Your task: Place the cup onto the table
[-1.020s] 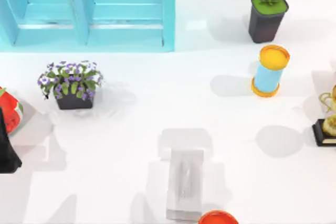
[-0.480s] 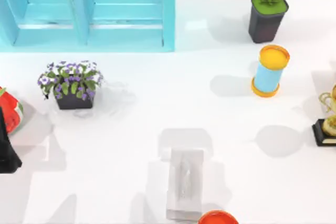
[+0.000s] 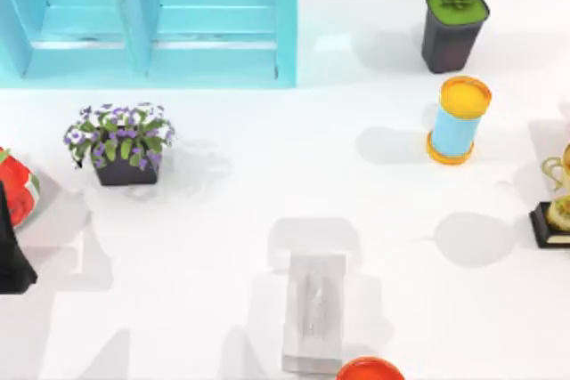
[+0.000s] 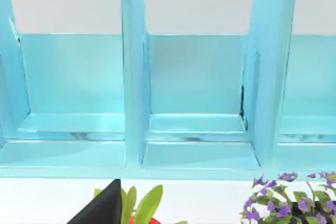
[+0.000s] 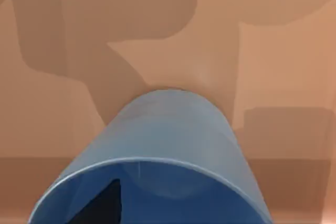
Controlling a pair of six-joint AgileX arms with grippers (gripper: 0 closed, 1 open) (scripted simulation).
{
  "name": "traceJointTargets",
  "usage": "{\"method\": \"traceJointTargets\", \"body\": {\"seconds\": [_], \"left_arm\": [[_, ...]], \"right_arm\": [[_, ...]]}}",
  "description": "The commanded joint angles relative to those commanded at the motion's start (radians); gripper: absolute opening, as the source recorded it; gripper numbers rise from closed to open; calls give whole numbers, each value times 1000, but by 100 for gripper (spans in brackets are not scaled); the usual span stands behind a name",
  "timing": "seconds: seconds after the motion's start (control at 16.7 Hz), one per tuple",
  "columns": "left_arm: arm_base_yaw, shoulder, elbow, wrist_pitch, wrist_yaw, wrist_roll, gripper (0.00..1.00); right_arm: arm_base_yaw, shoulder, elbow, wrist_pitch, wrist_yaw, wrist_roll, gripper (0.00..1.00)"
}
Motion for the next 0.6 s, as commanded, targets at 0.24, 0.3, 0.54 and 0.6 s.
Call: {"method": "traceJointTargets", "body": {"seconds": [0.24,0.3,0.54,0.6], "left_arm": [[0,0,0,0,0,0,100],[0,0,0,0,0,0,100],[0,0,0,0,0,0,100],[0,0,0,0,0,0,100]], "right_arm": [[-4,12,-39,48,0,-4,100],[-4,12,-39,48,0,-4,100],[-4,12,-39,48,0,-4,77],[-4,12,-39,48,0,-4,70]]}}
